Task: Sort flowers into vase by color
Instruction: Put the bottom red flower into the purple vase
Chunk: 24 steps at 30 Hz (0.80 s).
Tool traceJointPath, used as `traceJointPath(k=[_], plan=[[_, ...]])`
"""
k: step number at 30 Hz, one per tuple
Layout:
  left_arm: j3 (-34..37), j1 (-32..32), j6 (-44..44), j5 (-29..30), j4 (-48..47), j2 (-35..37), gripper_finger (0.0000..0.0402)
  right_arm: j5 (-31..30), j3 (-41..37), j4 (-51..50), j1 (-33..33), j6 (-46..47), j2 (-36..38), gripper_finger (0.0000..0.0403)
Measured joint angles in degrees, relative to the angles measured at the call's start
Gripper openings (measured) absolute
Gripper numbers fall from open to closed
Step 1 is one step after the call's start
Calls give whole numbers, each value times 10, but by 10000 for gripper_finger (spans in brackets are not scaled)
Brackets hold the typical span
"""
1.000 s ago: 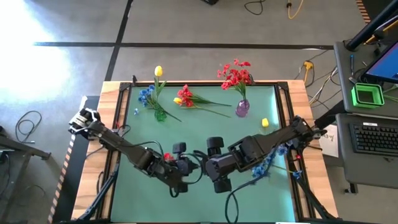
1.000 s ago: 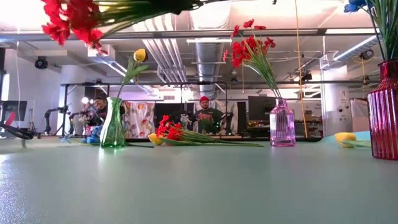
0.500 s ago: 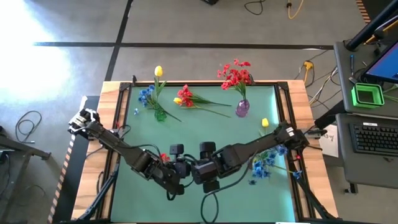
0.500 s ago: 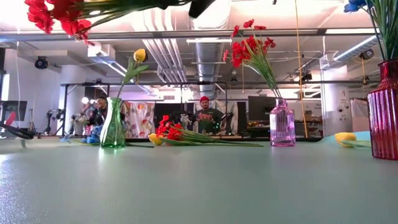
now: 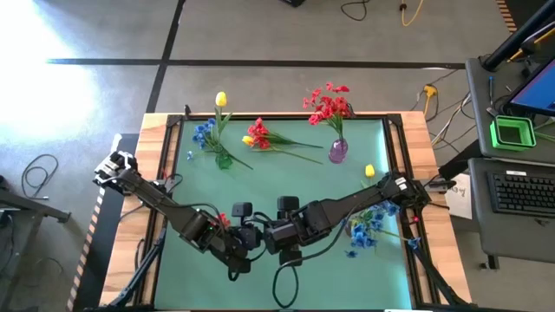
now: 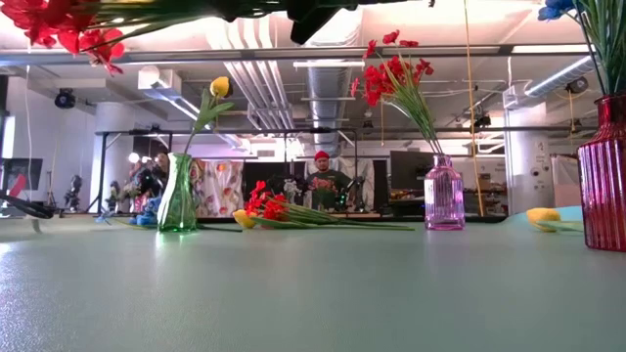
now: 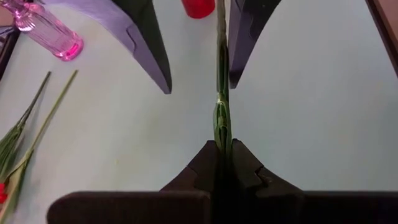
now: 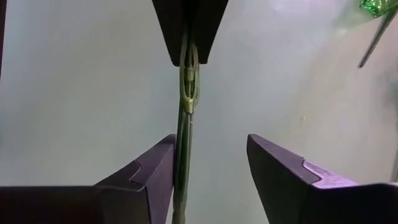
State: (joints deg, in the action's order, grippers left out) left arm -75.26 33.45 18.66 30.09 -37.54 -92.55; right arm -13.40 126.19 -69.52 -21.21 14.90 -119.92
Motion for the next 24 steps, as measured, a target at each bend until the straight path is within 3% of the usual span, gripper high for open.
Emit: traceJointPath(k=[24], plan=[[-20,-1,-6,22,-20,16,1,1,0,0,0,-1,0,164]])
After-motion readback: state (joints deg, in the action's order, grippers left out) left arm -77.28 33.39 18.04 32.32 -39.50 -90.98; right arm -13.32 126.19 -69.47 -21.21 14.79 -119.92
